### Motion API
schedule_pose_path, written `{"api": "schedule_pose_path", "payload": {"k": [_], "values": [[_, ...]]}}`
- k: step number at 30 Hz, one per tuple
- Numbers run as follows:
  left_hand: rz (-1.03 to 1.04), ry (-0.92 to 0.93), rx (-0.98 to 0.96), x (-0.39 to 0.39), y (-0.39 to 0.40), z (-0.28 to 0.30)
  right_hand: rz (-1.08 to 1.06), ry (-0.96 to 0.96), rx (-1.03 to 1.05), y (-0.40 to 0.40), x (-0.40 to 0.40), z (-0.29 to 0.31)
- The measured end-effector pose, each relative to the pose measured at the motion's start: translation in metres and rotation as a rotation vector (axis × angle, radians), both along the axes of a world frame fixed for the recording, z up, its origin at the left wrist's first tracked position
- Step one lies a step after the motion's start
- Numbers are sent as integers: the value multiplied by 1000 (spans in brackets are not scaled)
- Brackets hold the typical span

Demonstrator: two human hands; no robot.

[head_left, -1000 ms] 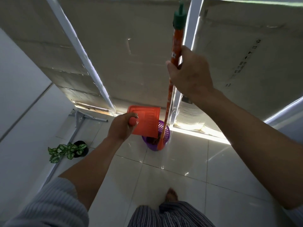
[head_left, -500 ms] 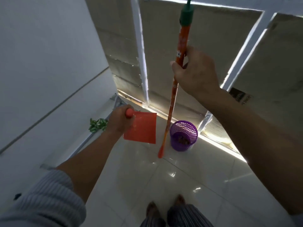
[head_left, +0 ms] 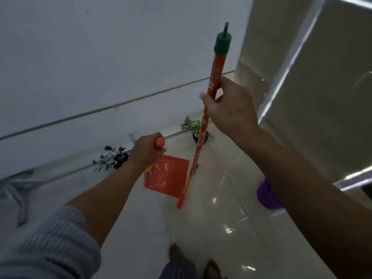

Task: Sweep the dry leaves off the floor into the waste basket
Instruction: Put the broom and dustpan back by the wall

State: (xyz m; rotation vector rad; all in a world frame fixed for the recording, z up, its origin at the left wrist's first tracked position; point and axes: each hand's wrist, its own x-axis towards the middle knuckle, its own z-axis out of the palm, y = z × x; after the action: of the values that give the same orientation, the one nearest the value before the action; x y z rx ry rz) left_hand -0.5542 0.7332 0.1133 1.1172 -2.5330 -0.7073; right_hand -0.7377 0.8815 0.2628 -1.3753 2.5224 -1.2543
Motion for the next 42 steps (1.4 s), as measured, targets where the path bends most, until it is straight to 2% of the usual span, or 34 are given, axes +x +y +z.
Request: {"api": "schedule_pose_path", "payload": {"k": [8, 14, 20, 31, 37, 42], "values": [[253, -112, -85, 170, -54, -2, 251, -6, -1, -99, 153, -6], [330, -197, -125, 298, -111, -3, 341, -26, 52, -175, 276, -8], [412, -195, -113, 393, -168, -8, 408, -58, 63, -236, 370, -12], [476, -303, -60, 471, -306, -48, 576, -7, 54, -382, 444, -39], [408, -332, -8, 490, -377, -71, 652, -35, 232, -456, 463, -51], [302, -307, 35, 503, -442, -100, 567, -70, 317, -509, 485, -68]]}}
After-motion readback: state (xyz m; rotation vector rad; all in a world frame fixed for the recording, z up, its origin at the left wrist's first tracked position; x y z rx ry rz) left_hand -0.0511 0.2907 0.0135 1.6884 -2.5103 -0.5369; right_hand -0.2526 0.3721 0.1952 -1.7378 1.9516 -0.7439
